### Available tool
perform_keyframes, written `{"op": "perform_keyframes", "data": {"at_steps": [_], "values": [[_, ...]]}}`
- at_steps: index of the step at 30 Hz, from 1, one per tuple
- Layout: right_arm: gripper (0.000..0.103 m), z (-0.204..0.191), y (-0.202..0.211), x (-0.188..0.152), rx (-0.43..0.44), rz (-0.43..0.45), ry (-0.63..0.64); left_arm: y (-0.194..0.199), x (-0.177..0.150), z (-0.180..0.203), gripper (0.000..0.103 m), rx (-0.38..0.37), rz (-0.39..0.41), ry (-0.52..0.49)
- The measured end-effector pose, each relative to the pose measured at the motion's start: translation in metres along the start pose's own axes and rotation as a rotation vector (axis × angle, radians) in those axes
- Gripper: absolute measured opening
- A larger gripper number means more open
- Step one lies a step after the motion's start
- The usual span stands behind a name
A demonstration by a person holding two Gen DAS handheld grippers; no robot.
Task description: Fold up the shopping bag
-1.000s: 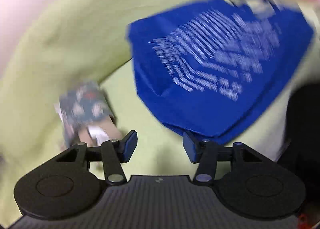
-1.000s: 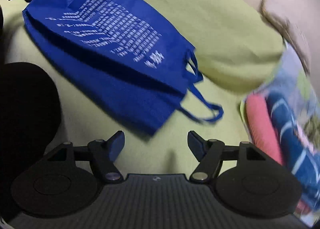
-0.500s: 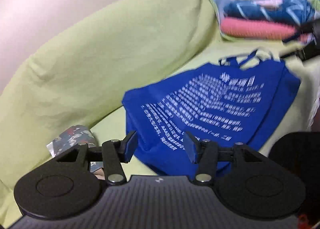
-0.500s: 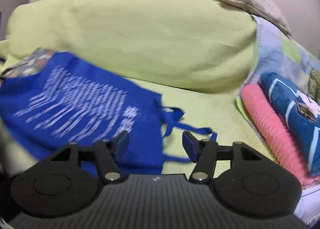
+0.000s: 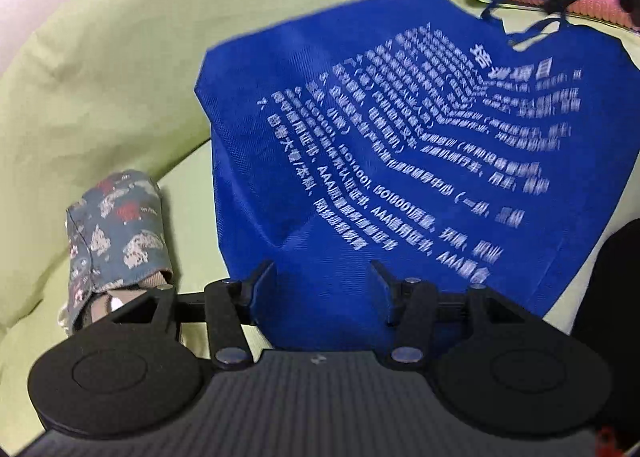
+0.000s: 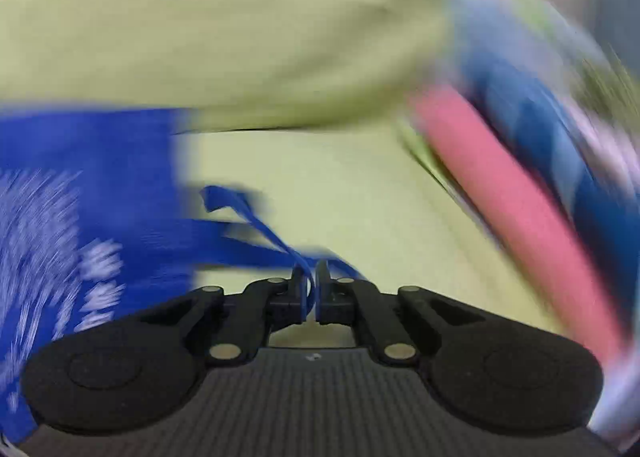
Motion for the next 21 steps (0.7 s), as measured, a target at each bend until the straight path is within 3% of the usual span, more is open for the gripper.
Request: {"op": "perform_keyframes", "data": {"at_steps": [1,2,3,5,7,11,13,18,19,21], "values": [[0.022,0.023,-0.003,-0.008,-0.009,-0.048,-0.116,-0.002,0.000,0.000,0.057,0.000,-0.006,0.000],[0.029,0.044,-0.006,-0.019,0.002,-0.101,-0.223,-0.005,0.000,0.001,0.057,0.000,-0.011,0.001],[0.034,0.065,-0.009,-0.030,0.014,-0.153,-0.329,-0.007,0.000,0.001,0.057,0.000,-0.017,0.001],[0.029,0.086,-0.002,-0.045,0.041,-0.171,-0.404,-0.008,0.000,0.001,0.057,-0.001,-0.018,-0.006],[0.041,0.088,0.011,-0.052,0.019,-0.175,-0.373,-0.007,0.003,0.002,0.056,-0.001,-0.013,-0.008],[0.051,0.073,0.042,-0.049,-0.053,-0.106,-0.236,0.004,0.008,-0.002,0.056,-0.002,0.004,0.017],[0.070,0.065,0.055,-0.045,-0.089,-0.047,-0.155,0.010,0.010,-0.005,0.056,-0.008,0.016,0.029],[0.073,0.042,0.089,-0.035,-0.178,0.099,0.047,0.026,0.013,-0.007,0.057,-0.004,0.046,0.027],[0.072,0.039,0.095,-0.034,-0.173,0.122,0.061,0.025,0.015,-0.007,0.056,-0.009,0.052,0.030],[0.070,0.036,0.105,-0.035,-0.081,0.166,0.061,0.025,0.021,-0.007,0.056,-0.020,0.068,0.036]]}}
Point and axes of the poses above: each gripper's, at about its wrist camera, not at the fingertips, and y roughly against the way its jaws point, z to its right, x to its top, the point moved 3 cm from there along -y, roughly the way its jaws point, and after that the axes turned 3 degrees about -x, right-handed, at the moved point
